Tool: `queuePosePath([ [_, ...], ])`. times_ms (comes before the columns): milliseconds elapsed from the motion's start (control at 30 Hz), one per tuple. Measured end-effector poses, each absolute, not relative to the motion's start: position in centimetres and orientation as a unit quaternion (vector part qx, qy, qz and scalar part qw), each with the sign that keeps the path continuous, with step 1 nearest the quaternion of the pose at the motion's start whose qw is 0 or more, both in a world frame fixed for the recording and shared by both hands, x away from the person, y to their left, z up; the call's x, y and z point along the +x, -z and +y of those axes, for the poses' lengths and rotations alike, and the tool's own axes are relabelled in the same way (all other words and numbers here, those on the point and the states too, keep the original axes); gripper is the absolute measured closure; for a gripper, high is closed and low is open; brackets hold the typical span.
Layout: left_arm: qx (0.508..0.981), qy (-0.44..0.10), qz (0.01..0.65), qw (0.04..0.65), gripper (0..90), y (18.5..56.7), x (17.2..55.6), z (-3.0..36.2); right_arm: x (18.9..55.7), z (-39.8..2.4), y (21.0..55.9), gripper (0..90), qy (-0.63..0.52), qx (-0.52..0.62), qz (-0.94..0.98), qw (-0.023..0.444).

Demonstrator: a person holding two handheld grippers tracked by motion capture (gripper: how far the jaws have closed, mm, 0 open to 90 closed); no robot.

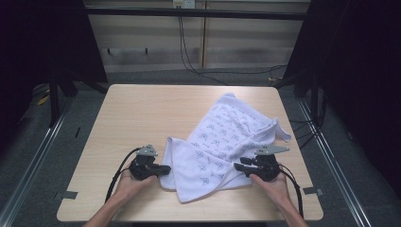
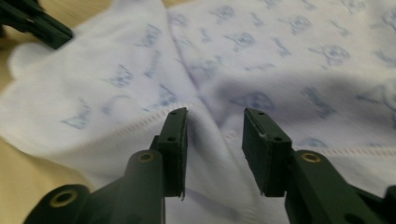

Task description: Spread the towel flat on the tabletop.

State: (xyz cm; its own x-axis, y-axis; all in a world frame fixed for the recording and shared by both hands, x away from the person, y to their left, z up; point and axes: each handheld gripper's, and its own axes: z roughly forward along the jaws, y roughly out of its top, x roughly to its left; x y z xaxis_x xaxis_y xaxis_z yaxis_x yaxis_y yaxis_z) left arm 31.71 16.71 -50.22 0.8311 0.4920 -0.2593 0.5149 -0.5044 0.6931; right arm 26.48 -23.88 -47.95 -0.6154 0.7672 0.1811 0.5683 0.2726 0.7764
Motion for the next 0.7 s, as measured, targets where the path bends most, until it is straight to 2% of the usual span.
queuePosePath([
  [167,0.869,0.021,0.286,0.402,86.2,50.2,31.5,16.7,25.2,-21.5,46.2,57.8,-0.455,0.394,0.791,0.11],
  [233,0.87,0.022,0.286,0.402,86.2,50.2,31.5,16.8,25.1,-20.2,46.3,62.0,-0.464,0.373,0.799,0.082],
  [433,0.869,0.024,0.285,0.403,85.7,50.2,31.6,16.8,24.4,-14.2,48.3,64.7,-0.455,0.304,0.837,-0.017],
  [467,0.869,0.024,0.285,0.403,85.3,50.2,31.6,16.8,24.4,-14.2,48.3,64.7,-0.455,0.304,0.837,-0.017],
  [500,0.869,0.025,0.285,0.405,85.1,50.2,31.6,16.8,24.5,-12.3,48.5,66.8,-0.454,0.268,0.848,-0.052],
  [600,0.869,0.025,0.286,0.404,85.1,50.2,31.6,16.8,24.7,-10.5,49.0,67.2,-0.445,0.248,0.858,-0.071],
  [700,0.869,0.026,0.285,0.404,85.0,50.2,31.6,16.8,24.7,-8.8,49.8,65.2,-0.425,0.231,0.873,-0.068],
])
